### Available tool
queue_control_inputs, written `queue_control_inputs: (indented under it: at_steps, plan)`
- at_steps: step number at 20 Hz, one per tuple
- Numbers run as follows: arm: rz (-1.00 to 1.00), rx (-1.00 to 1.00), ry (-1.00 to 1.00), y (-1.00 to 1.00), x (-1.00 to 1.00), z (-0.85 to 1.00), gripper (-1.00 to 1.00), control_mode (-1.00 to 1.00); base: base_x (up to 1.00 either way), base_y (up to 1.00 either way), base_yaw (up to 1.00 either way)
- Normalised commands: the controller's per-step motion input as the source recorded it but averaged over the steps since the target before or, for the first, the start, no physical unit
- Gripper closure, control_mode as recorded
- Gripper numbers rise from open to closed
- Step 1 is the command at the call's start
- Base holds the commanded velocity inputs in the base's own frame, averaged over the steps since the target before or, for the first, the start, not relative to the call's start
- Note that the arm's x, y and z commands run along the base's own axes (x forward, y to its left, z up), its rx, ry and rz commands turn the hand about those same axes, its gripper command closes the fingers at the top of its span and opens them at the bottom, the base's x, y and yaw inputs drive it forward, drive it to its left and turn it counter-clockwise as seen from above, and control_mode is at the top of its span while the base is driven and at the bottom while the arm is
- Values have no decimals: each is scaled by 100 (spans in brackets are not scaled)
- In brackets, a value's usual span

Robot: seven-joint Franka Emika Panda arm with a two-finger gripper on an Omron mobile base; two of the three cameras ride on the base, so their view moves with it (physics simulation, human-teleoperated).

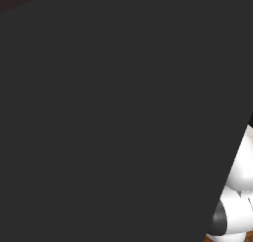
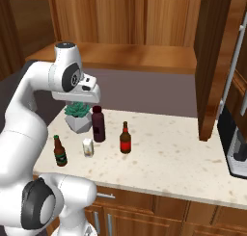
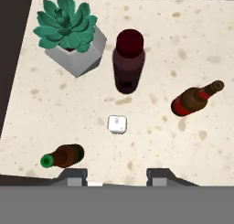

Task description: Sort all alcoholic drinks to one cabinet, and non-alcoholic drinks to the other.

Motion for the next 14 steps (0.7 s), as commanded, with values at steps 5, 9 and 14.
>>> queue_control_inputs:
  at_steps: [5, 9, 14]
  plan:
    - [0, 0, 0, 0, -6, -5, -100, -100, 0, 0, 0]
    - [0, 0, 0, 0, -3, -16, -100, -100, 0, 0, 0]
    - [0, 0, 0, 0, 0, -21, -100, -100, 0, 0, 0]
